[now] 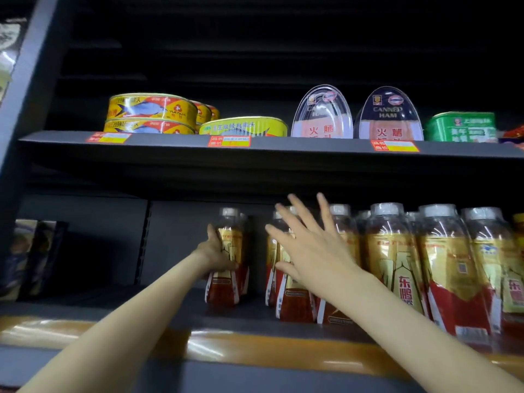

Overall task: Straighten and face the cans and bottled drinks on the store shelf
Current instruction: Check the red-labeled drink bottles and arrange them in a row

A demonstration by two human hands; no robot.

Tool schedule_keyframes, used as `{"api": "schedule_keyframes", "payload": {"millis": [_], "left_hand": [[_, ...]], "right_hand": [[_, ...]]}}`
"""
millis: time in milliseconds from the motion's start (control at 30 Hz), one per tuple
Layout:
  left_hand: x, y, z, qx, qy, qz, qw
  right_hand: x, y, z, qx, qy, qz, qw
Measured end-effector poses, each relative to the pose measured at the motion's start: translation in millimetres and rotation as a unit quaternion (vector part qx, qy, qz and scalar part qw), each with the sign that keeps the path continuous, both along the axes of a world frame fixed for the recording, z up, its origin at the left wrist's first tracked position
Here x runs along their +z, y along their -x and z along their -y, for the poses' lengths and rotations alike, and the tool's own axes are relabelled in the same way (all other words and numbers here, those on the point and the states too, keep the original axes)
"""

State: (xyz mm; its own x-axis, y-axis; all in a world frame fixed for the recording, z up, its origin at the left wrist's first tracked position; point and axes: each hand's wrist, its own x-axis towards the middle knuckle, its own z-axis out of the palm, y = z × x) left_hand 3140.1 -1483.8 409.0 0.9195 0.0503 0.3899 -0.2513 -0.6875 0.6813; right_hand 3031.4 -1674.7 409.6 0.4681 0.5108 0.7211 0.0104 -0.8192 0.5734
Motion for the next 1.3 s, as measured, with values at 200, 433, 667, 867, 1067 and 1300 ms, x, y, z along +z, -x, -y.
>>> {"api": "schedule_keyframes", "payload": {"millis": [200, 433, 667, 867, 1067, 1300], "left_hand": [[2.3, 13.2, -49.3, -0.040, 0.019, -0.020, 0.999], [-0.2, 12.8, -84.2, -0.134, 0.016, 0.009, 0.991], [-10.4, -2.7, -97.8, -0.189, 0.056, 0.033, 0.980], [-15.3, -10.4, -102.6, -0.196, 0.111, 0.031, 0.974], [-14.5, -12.9, -102.7, -0.186, 0.084, 0.031, 0.979], [-4.7, 20.1, -98.0, -0.187, 0.055, 0.027, 0.981]], "right_hand": [[-10.8, -56.8, -53.2, -0.231, 0.168, -0.111, 0.952], [-8.7, -78.5, -62.9, -0.419, 0.247, -0.200, 0.850], [14.9, -88.0, -83.8, -0.252, -0.014, -0.255, 0.934], [33.8, -143.1, -111.8, 0.075, -0.525, -0.326, 0.783], [28.7, -154.6, -129.1, 0.056, -0.563, -0.297, 0.769], [29.9, -88.9, -108.8, 0.039, -0.513, -0.266, 0.816]]}}
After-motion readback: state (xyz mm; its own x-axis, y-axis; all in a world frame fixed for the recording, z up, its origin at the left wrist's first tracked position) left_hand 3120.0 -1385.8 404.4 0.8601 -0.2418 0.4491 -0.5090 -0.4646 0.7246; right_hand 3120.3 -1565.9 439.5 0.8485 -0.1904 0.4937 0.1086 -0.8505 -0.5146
